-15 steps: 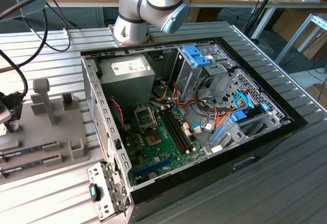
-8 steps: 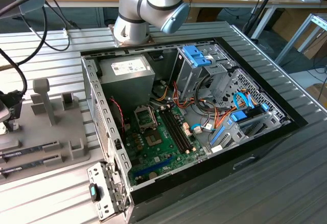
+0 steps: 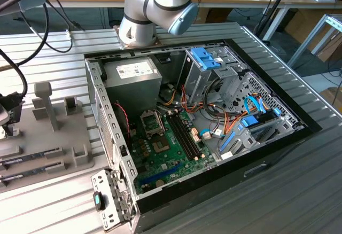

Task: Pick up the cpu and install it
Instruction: 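Pick up the cpu and move it towards the insertion slot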

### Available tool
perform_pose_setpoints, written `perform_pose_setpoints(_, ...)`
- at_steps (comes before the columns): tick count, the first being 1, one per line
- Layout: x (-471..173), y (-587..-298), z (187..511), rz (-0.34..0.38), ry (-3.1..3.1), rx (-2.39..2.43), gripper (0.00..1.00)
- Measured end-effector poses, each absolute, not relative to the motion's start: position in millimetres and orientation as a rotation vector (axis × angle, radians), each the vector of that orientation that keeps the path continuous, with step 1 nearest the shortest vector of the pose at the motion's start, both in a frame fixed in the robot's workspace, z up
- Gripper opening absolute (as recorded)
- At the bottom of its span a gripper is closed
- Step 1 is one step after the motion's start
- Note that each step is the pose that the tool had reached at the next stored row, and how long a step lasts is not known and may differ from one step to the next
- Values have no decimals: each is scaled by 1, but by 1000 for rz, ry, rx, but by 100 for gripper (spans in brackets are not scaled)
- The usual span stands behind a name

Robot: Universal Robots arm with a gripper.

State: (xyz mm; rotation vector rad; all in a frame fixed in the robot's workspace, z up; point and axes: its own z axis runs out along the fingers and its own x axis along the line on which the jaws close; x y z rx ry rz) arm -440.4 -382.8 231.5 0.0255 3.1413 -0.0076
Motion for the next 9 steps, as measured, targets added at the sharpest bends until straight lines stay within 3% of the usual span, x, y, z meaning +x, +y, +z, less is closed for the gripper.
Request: perform_pose_setpoints(9, -440, -382, 237, -8, 3141, 25, 47)
